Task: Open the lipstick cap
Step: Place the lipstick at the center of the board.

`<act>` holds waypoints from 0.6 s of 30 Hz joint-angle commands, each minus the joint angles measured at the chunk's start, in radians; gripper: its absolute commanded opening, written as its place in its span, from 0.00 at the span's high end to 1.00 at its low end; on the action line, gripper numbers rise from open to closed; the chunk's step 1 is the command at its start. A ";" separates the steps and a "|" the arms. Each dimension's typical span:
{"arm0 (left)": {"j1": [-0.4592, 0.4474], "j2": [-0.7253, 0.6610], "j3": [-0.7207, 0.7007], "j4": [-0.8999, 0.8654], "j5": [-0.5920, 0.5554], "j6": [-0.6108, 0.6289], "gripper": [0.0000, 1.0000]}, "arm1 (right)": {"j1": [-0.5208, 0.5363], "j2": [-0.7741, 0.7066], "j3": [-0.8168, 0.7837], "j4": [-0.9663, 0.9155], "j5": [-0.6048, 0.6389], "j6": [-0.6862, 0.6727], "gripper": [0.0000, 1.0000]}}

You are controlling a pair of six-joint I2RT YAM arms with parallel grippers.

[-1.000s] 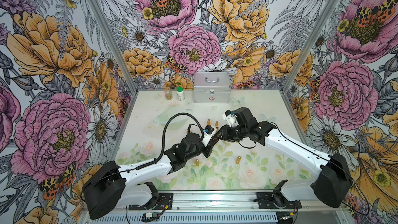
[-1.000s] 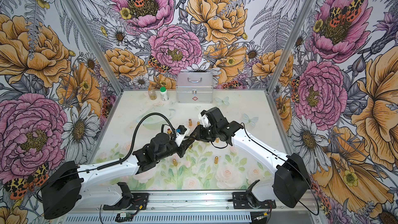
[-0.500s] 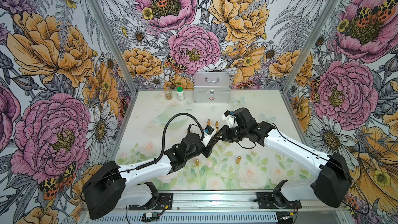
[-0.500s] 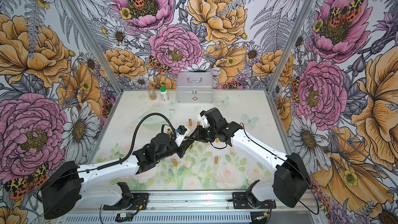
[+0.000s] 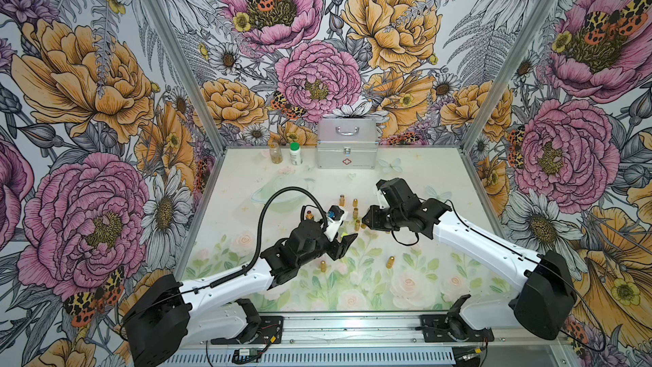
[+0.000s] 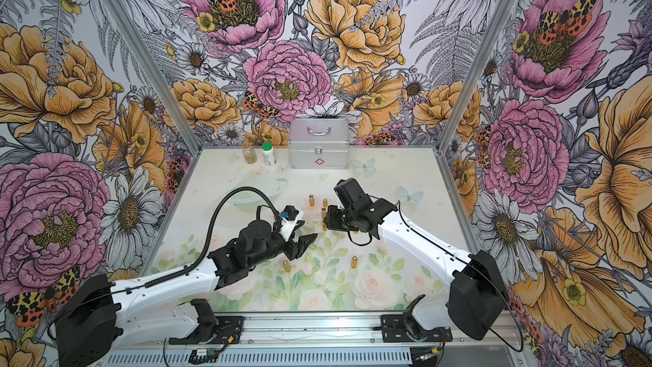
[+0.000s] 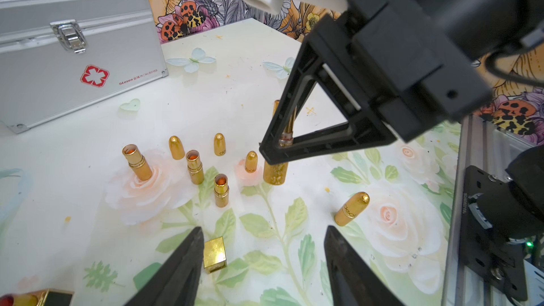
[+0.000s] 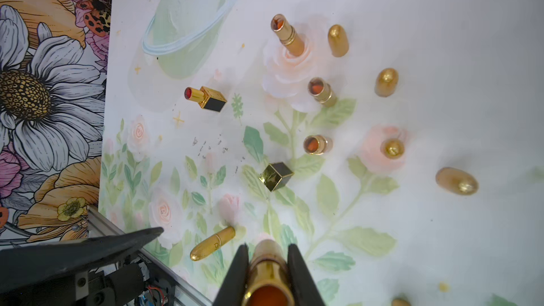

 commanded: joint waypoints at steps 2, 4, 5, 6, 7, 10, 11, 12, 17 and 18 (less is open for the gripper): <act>0.014 -0.059 -0.032 -0.123 -0.063 -0.069 0.20 | 0.069 0.045 0.011 -0.017 0.213 -0.048 0.82; 0.015 -0.084 -0.032 -0.161 -0.085 -0.088 0.15 | 0.093 0.062 -0.007 -0.001 0.259 -0.046 0.82; 0.016 -0.095 -0.032 -0.176 -0.100 -0.100 0.11 | 0.102 0.069 -0.017 0.018 0.266 -0.042 0.82; 0.018 -0.104 -0.032 -0.190 -0.110 -0.108 0.07 | 0.109 0.076 -0.032 0.041 0.266 -0.039 0.83; 0.021 -0.111 -0.032 -0.203 -0.118 -0.117 0.03 | 0.113 0.084 -0.047 0.061 0.283 -0.032 0.82; 0.025 -0.127 -0.021 -0.237 -0.144 -0.142 0.01 | 0.152 0.120 -0.081 0.106 0.315 -0.014 0.83; 0.028 -0.133 -0.022 -0.241 -0.144 -0.146 0.01 | 0.164 0.131 -0.093 0.125 0.334 -0.011 0.83; 0.029 -0.136 -0.023 -0.244 -0.146 -0.151 0.01 | 0.171 0.137 -0.106 0.142 0.345 -0.007 0.83; 0.035 -0.146 -0.023 -0.259 -0.154 -0.168 0.01 | 0.184 0.175 -0.169 0.241 0.368 -0.001 0.83; 0.035 -0.147 -0.023 -0.258 -0.152 -0.170 0.01 | 0.190 0.186 -0.172 0.250 0.381 -0.003 0.83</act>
